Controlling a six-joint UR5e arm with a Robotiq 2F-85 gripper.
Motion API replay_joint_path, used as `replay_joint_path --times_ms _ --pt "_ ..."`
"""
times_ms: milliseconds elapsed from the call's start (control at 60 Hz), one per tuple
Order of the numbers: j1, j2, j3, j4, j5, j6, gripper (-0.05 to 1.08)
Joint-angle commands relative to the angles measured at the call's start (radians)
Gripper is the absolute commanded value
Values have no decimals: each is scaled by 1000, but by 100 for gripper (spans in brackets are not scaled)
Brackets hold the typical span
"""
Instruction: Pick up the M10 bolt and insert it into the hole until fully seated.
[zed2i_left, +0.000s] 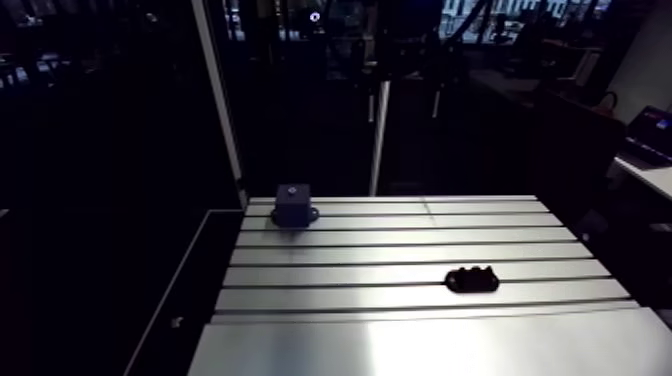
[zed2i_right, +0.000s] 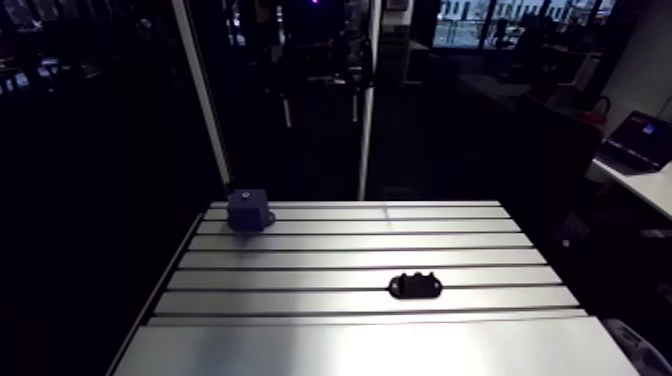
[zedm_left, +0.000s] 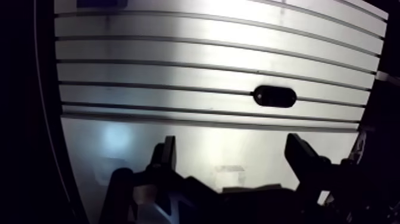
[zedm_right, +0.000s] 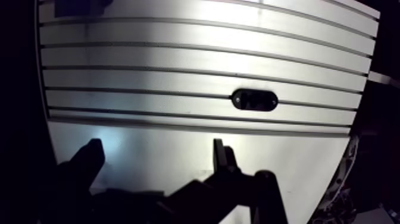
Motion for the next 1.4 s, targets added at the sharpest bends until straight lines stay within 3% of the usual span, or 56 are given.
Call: replay_joint_path --times_ms 17,233,417,667,733,950,1400 --pt "-16 -29 59 -22 0 1 1" --pt "-20 -29 59 -55 -1 13 1" --pt "-55 -29 68 -63 15 43 1" --pt "-80 -29 69 -61 47 53 1" --pt "-80 -29 54 -48 65 55 1" --pt "-79 -28 -1 30 72 57 1" --pt "-77 -13 -36 59 60 48 1"
